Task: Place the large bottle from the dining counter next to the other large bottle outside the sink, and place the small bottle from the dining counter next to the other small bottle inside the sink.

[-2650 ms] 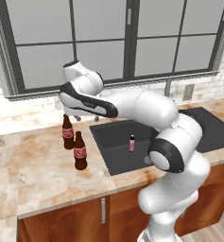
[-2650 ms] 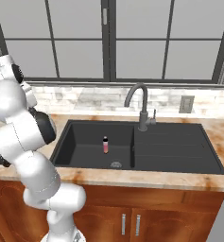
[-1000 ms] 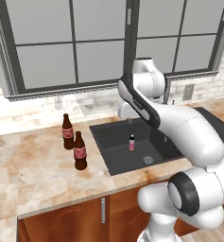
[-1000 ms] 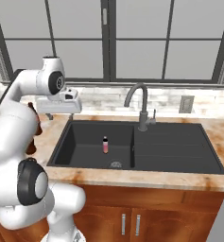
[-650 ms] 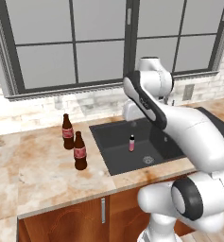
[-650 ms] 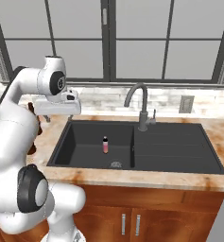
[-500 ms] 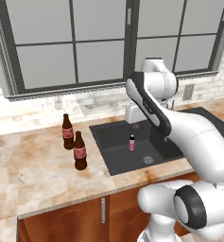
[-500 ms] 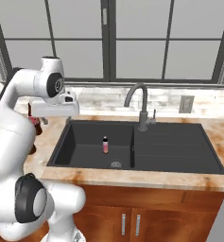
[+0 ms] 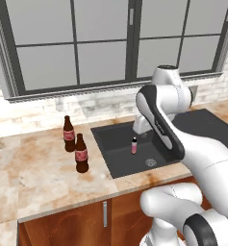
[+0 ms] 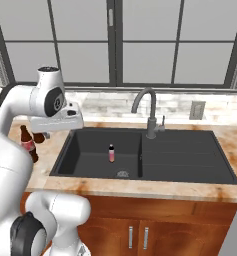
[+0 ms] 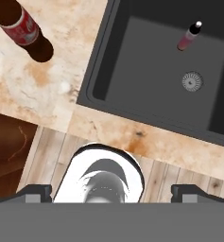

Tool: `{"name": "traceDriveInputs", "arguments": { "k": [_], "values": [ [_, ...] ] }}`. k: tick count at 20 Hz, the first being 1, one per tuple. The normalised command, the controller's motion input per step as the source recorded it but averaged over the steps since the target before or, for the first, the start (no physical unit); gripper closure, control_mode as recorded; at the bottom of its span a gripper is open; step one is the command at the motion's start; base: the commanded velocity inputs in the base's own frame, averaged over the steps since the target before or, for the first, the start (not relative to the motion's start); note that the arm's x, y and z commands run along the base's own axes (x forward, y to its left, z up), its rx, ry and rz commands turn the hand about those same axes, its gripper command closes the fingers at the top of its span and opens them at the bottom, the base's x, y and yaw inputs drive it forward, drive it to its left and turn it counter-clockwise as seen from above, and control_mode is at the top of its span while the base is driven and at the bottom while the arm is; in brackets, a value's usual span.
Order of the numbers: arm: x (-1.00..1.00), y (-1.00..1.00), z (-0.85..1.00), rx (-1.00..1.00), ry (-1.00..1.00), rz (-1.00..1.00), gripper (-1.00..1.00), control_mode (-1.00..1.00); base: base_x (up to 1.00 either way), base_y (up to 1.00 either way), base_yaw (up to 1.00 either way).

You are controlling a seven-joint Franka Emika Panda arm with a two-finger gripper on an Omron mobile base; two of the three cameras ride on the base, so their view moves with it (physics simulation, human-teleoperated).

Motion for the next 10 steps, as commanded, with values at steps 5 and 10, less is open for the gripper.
{"name": "traceDriveInputs", "arguments": {
  "k": [5,10],
  "values": [
    [0.00,0.00,0.00,0.00,0.00,0.00,-1.00,-1.00,0.00,0.00,0.00],
    [0.00,0.00,0.00,0.00,0.00,0.00,-1.00,-1.00,0.00,0.00,0.00]
  ]
}}
